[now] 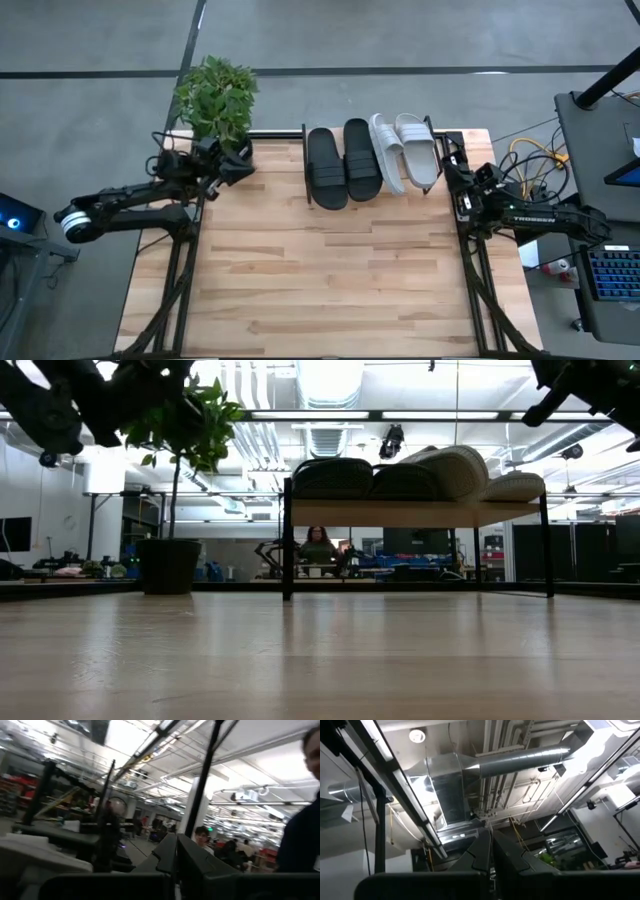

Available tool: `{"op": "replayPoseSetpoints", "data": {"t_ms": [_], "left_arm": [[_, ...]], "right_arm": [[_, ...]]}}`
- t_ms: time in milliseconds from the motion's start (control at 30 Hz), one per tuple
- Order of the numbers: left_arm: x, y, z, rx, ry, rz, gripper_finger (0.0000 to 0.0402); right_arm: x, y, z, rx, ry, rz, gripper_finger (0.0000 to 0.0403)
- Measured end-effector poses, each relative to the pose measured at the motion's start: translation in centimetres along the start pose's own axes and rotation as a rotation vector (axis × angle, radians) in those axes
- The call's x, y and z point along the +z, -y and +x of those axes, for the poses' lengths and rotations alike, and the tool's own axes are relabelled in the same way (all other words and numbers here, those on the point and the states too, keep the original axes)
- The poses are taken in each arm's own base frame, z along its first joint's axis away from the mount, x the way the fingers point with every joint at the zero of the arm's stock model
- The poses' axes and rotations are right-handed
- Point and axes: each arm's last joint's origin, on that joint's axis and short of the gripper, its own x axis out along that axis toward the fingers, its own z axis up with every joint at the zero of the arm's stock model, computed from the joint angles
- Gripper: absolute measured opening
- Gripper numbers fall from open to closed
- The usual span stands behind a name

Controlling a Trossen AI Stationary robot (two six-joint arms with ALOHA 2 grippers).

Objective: Pick and place slides into the shelf
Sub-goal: Return to Home Position

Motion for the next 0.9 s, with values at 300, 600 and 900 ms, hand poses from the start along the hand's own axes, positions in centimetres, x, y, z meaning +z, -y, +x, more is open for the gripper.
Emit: {"op": "replayPoseSetpoints", "data": {"t_ms": [300,600,900], "left_arm": [[0.7,1.8,-0.4,-0.052,-0.063,-0.066,0.0],[0.3,2.4,-1.2,0.111,-0.091,-0.053,0.0],[-1.4,2.6,-2.6,0.365,-0.189,-0.065,0.0]], "right_arm": [[-0.2,0.1,0.0,-0.03,-0.014,0.012,0.0008],[-0.4,0.3,0.0,-0.052,-0.037,0.024,0.0008],[-0.8,0.5,0.0,-0.083,-0.071,0.024,0.0008]]}}
